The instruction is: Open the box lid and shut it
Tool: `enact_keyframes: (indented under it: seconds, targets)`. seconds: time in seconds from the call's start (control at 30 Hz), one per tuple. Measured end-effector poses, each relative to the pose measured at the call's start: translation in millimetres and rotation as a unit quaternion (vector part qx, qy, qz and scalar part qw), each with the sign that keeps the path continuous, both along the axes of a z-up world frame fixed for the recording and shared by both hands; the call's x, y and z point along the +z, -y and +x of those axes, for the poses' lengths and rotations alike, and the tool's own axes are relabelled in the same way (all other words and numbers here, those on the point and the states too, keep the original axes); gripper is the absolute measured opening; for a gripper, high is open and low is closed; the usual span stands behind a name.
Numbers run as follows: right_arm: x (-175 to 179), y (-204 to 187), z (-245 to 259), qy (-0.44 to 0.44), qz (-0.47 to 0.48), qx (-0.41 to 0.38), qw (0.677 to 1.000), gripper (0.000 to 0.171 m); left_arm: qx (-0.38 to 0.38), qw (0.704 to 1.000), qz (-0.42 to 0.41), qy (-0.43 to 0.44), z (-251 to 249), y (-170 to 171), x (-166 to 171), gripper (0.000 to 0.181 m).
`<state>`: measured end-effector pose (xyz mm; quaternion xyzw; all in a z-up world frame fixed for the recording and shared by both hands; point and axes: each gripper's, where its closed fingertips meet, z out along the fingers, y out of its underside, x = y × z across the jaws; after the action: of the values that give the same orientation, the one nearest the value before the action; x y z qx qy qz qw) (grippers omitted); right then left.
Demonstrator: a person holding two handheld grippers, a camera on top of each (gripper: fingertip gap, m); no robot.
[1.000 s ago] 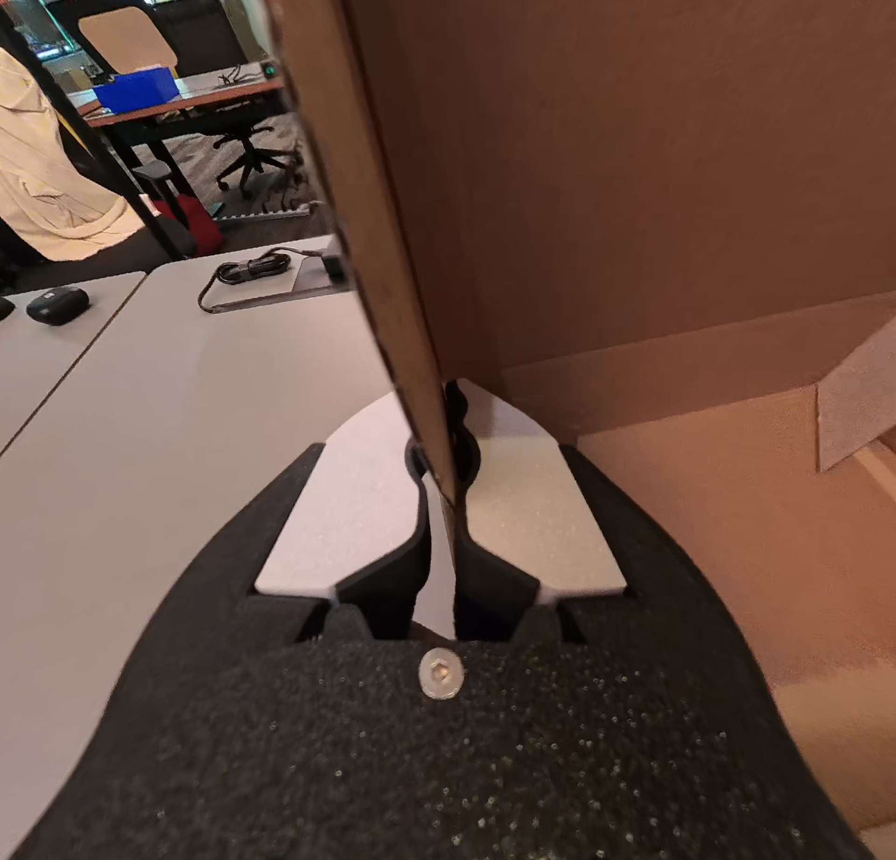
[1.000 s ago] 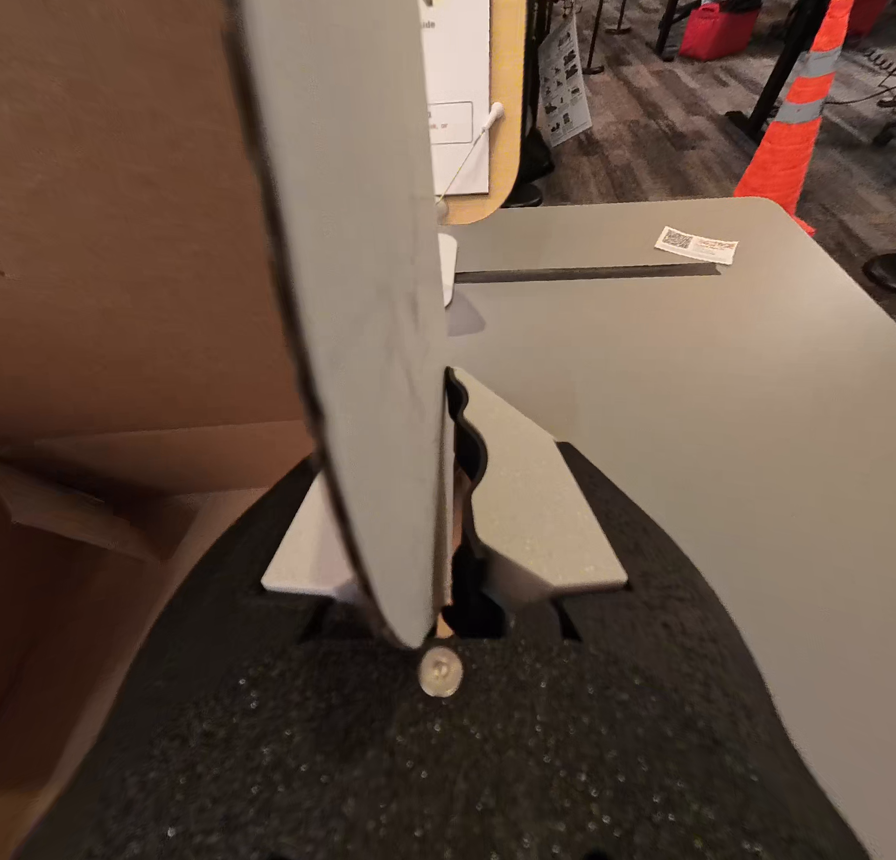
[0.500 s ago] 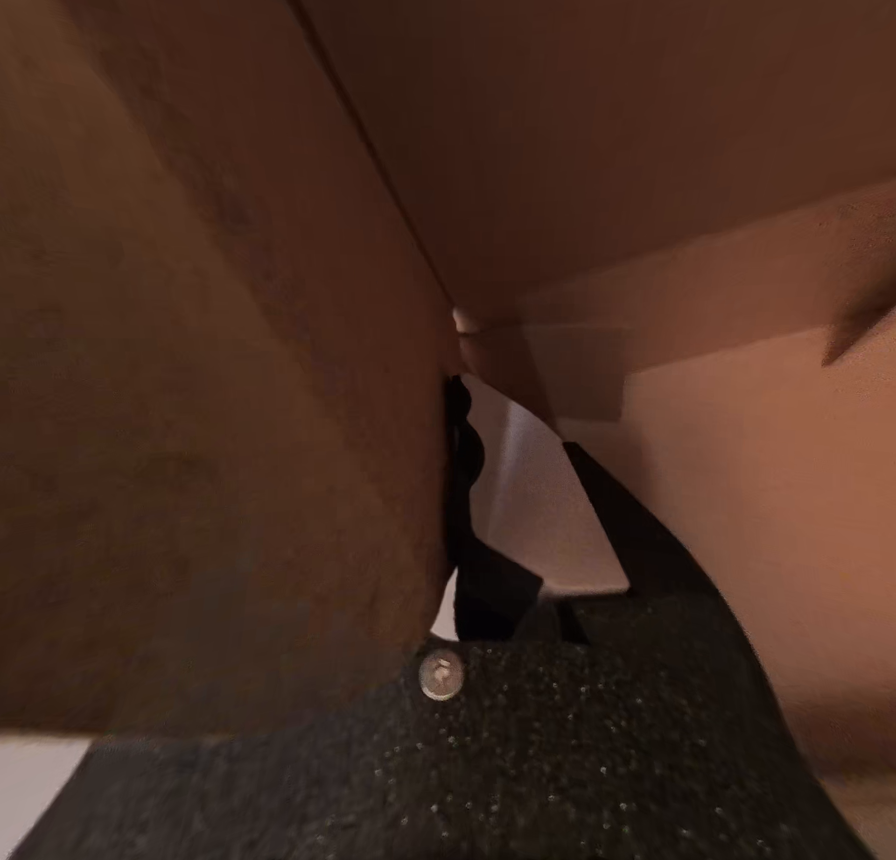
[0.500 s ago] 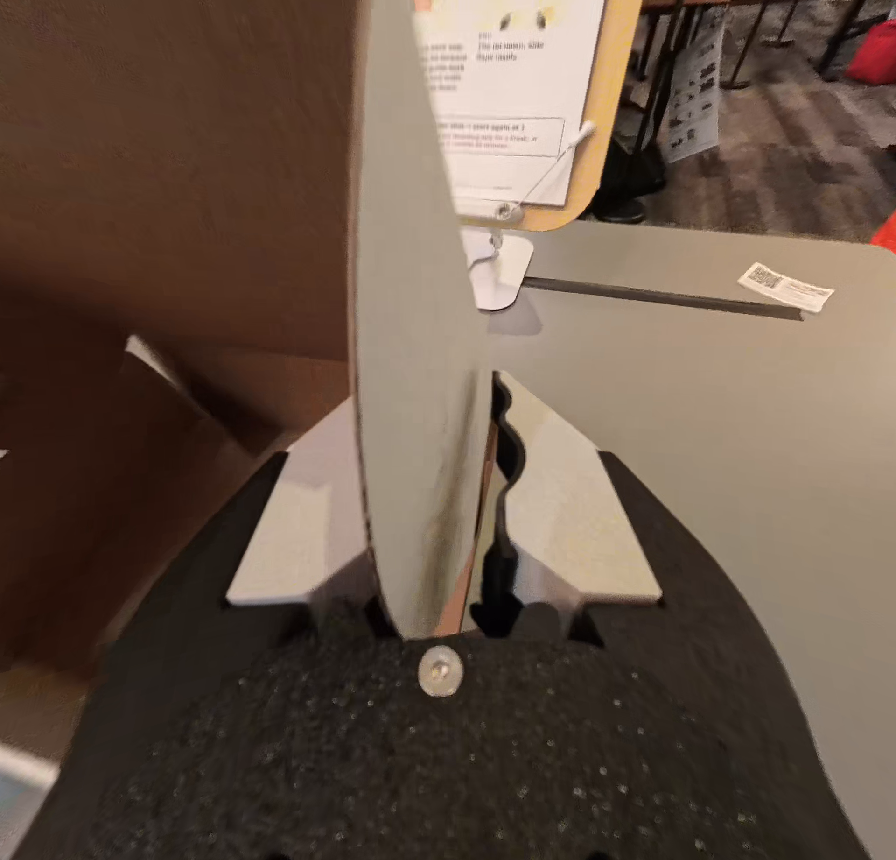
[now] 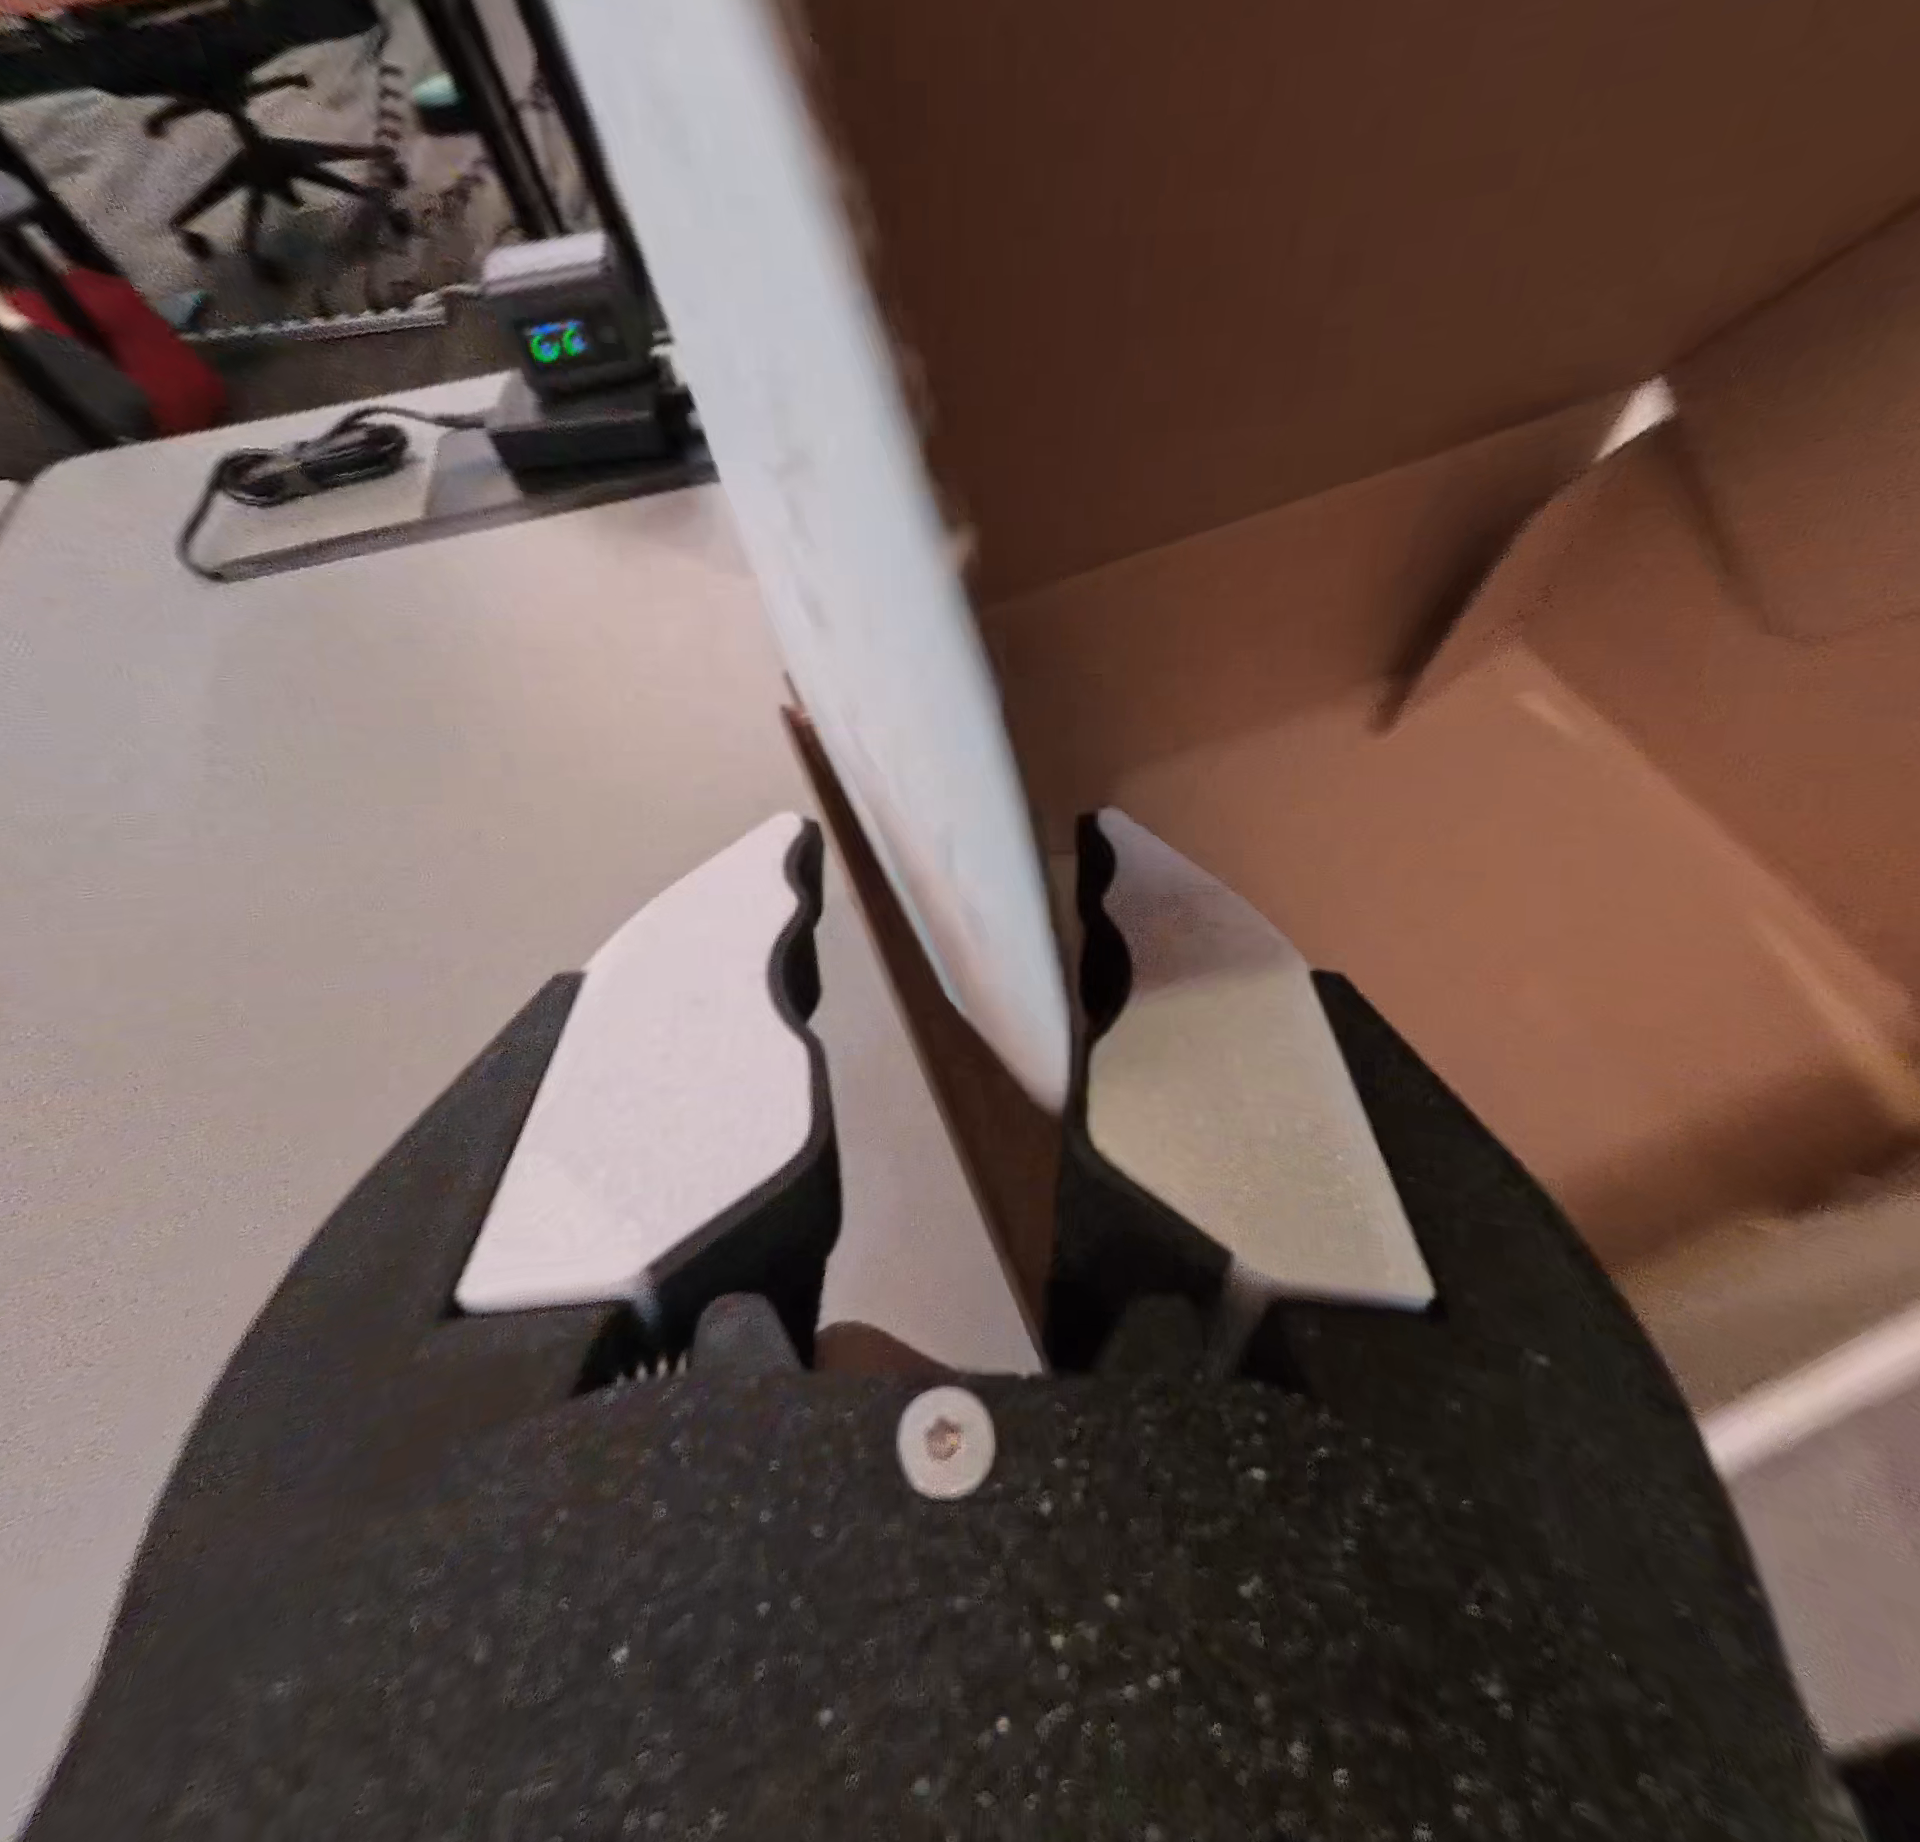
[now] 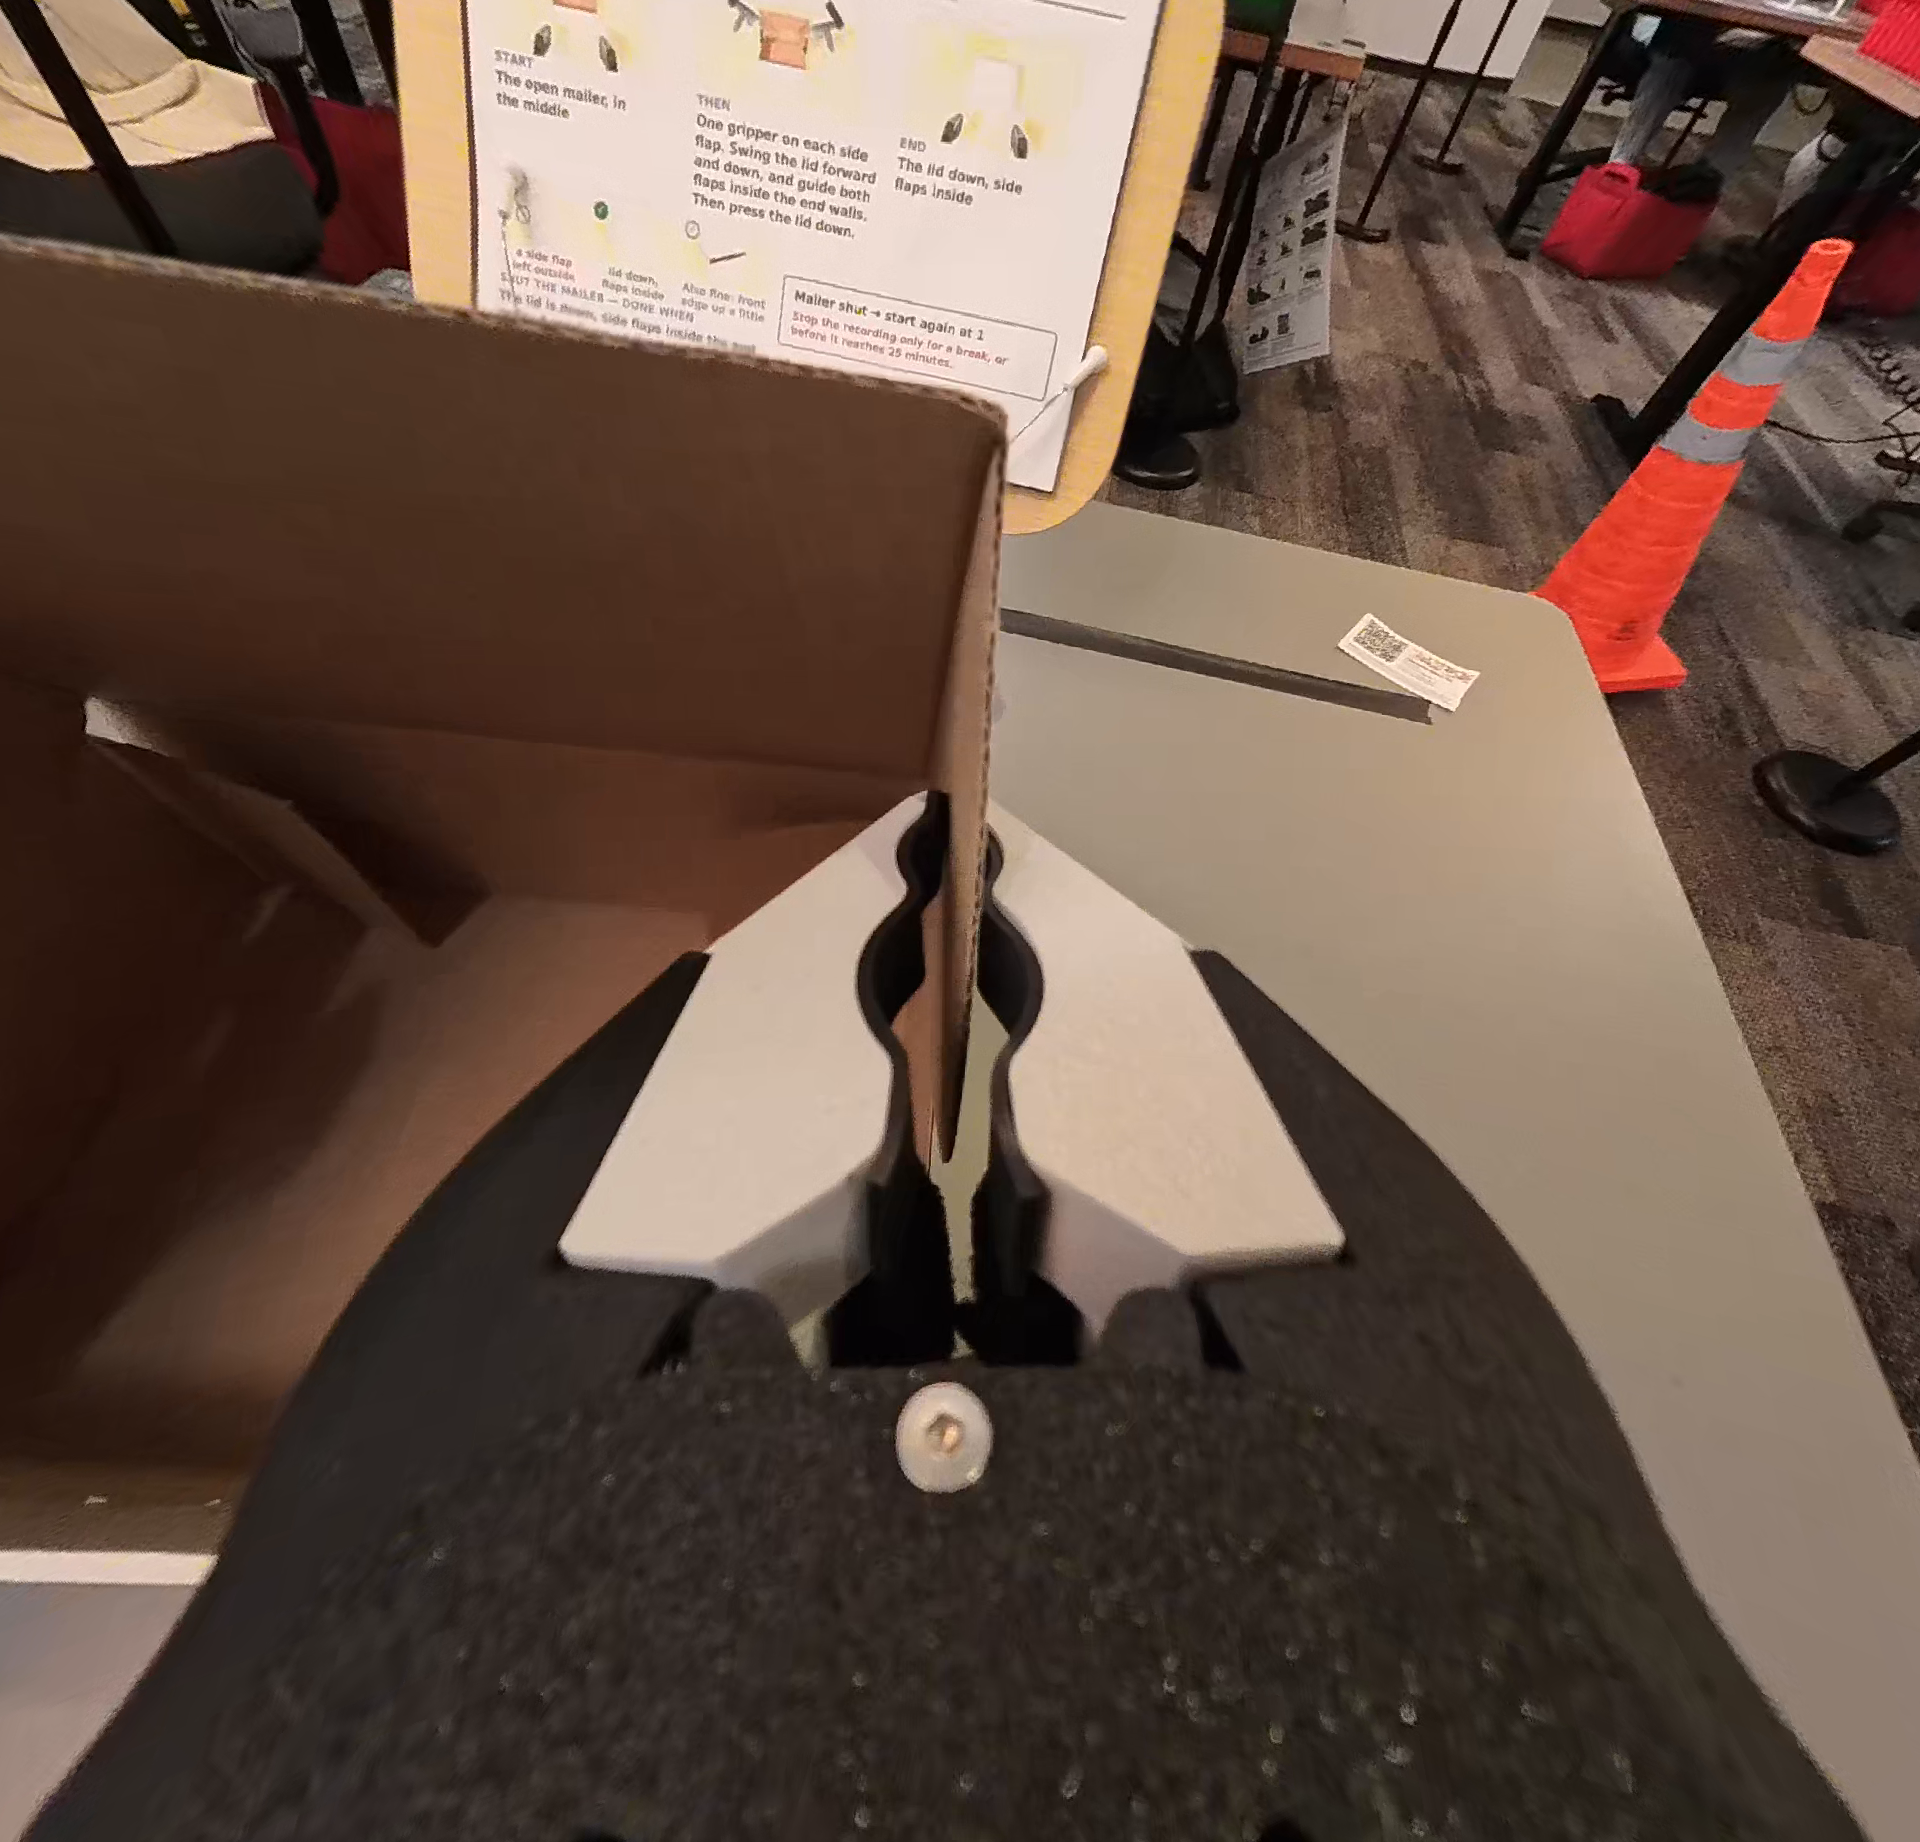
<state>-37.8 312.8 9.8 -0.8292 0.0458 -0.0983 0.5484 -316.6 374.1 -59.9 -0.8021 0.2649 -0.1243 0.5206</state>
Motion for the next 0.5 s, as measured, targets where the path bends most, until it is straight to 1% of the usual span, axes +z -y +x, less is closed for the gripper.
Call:
enact_keyframes:
  seconds: [0.03, 0.13, 0.23, 0.27, 0.3, 0.4, 0.5]
  targets:
    - [0, 0, -1, 0.001, 0.001, -0.002, 1.000, 0.001, -0.005, 1.000, 0.003, 0.019, -3, 8, 9, 0.050]
    - [0, 1, -4, 0.002, 0.002, -0.004, 1.000, 0.001, -0.001, 0.999, 0.030, 0.042, -20, 22, 42, 0.050]
    - [0, 3, -9, 0.002, 0.001, 0.001, 1.000, 0.002, -0.006, 0.997, 0.060, 0.044, -24, 20, 77, 0.039]
    - [0, 4, -11, 0.001, 0.001, 0.002, 1.000, 0.001, -0.012, 0.998, 0.059, 0.027, -21, 17, 81, 0.030]
    - [0, 4, -13, -0.001, 0.001, 0.005, 1.000, 0.001, -0.016, 0.999, 0.052, 0.004, -18, 14, 80, 0.016]
    - [-4, 7, -15, -0.005, -0.001, 0.002, 1.000, 0.001, 0.007, 0.997, 0.047, -0.055, -21, 5, 75, 0.009]
    - [-11, 12, -17, -0.009, 0.000, -0.001, 1.000, 0.001, 0.021, 0.997, 0.053, -0.053, -24, 9, 64, 0.007]
